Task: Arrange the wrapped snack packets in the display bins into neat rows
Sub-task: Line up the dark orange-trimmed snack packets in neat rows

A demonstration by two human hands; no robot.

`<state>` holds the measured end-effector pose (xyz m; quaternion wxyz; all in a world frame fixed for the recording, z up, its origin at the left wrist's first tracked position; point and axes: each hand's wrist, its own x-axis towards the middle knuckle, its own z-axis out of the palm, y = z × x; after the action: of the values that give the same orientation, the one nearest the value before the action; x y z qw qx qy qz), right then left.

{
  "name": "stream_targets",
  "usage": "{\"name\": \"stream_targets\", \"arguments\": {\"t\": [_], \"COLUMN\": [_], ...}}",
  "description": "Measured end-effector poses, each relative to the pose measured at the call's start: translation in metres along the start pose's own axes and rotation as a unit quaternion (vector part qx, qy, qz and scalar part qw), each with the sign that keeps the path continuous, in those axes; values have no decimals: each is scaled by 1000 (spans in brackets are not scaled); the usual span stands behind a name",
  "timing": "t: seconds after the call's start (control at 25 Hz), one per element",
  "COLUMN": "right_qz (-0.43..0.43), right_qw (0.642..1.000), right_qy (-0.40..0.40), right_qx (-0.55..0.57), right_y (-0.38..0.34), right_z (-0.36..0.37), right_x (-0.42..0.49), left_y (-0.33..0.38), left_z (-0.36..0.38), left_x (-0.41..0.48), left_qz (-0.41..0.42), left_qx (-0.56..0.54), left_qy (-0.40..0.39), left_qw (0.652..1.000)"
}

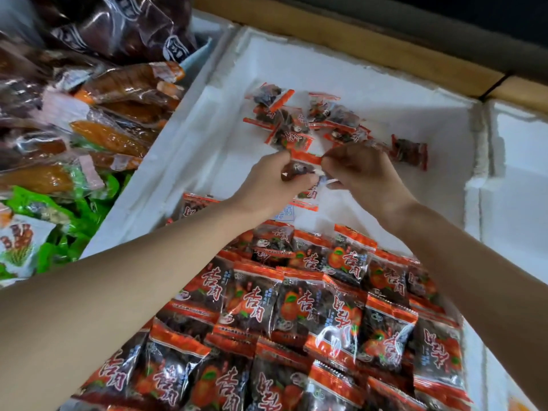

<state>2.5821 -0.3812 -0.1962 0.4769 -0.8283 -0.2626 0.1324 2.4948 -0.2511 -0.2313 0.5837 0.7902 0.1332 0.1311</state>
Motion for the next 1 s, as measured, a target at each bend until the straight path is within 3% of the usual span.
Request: {"name": "stream_targets", "arguments": {"t": [0.08, 0.2, 0.32, 0.56, 0.76, 0.84, 0.92, 1.0], "right_qz": [-30, 51, 79, -53, -67, -124, -146, -116], "right_qw": [990, 945, 929, 913, 959, 953, 953, 981], "right_qy": [47, 36, 3, 24, 49, 23, -43, -76], "right_qx": [-133, -321, -362, -403, -269, -274, -260, -134], "right_y": [16, 46, 57, 62, 27, 5, -6, -13], "right_z": [-7, -26, -30, -18, -10, 3, 17, 24], "right_x": [11, 35, 47, 34, 7, -9, -22, -30], "left_y": [1, 0, -1, -5, 3, 12, 24, 33], "left_z": [-5, -10, -11, -8, 2, 8, 11, 5], "left_x": [0, 1, 1, 2, 2, 3, -1, -8], "left_qz": [-6, -14, -22, -93, -162, -202, -251, -271], "left_qx": [7, 15, 17, 22, 18, -78, -217, -324], "left_qy": [27, 40, 34, 32, 71, 81, 82, 48], "left_qw": [1000, 999, 999, 995, 984, 973, 940, 905]}}
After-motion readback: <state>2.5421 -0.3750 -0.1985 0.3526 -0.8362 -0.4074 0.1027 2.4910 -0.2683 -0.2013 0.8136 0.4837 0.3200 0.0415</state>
